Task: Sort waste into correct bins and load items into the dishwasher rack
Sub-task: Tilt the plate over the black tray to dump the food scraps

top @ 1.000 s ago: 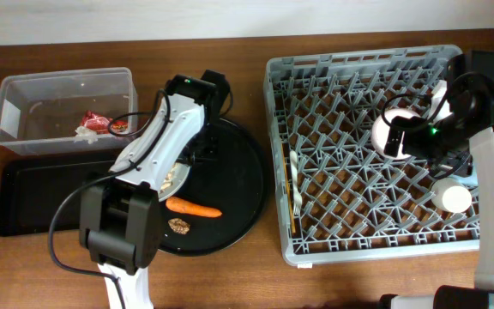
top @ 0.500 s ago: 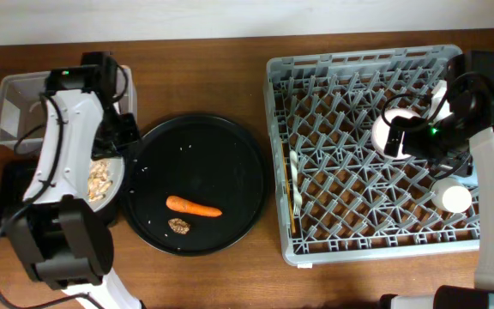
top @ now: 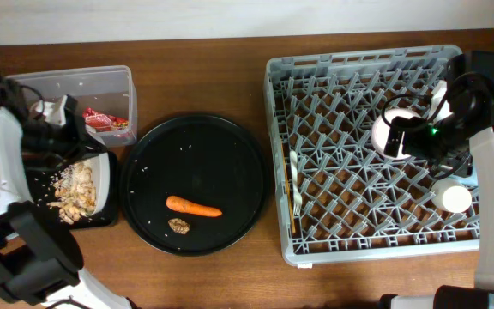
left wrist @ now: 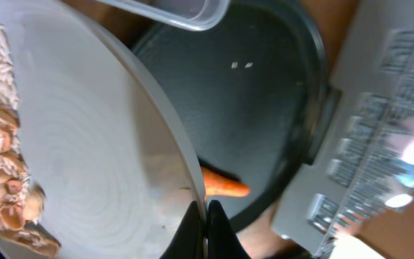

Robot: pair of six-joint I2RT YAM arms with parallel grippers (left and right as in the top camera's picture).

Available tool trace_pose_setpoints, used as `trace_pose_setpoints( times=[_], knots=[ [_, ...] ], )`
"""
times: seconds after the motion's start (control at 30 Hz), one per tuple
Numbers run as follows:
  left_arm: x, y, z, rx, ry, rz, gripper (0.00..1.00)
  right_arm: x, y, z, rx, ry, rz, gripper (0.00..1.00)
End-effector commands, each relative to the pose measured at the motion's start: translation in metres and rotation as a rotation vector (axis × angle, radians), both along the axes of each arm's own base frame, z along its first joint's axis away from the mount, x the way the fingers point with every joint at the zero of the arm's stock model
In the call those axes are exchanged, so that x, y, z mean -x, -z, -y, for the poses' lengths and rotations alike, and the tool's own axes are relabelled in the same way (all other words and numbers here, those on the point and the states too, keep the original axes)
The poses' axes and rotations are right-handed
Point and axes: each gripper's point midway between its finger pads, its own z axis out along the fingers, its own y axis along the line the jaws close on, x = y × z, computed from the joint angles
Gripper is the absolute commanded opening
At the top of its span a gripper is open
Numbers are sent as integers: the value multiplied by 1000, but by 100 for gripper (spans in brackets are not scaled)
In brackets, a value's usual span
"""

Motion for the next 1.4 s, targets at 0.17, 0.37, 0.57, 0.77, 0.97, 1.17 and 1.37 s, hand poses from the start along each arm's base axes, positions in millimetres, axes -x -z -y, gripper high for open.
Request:
trace_pose_setpoints(
  times=[0.17, 0.37, 0.57, 0.77, 0.97, 1.17, 1.37],
  knots=[
    [1, -53, -14, 241, -44, 244, 0, 2, 3, 0, -2, -6, -10, 100],
    [3, -69, -28, 335, -124, 298, 0, 2, 3, 0, -3, -6, -11, 100],
    [8, -83, -39, 396, -152, 381, 0, 2, 3, 0, -3, -6, -11, 100],
    [17, -94, -45, 428, -150, 451, 0, 2, 3, 0, -2, -6, -11, 100],
    [17, -87, -51, 388, -140, 453, 0, 2, 3, 0, -2, -6, -11, 100],
    [19, -94, -48, 429, -141, 481, 0, 4, 3, -1, -3, -6, -19, 100],
    [20, -86, -54, 421, -180, 430, 0, 4, 3, -1, -3, -6, -17, 100]
  ],
)
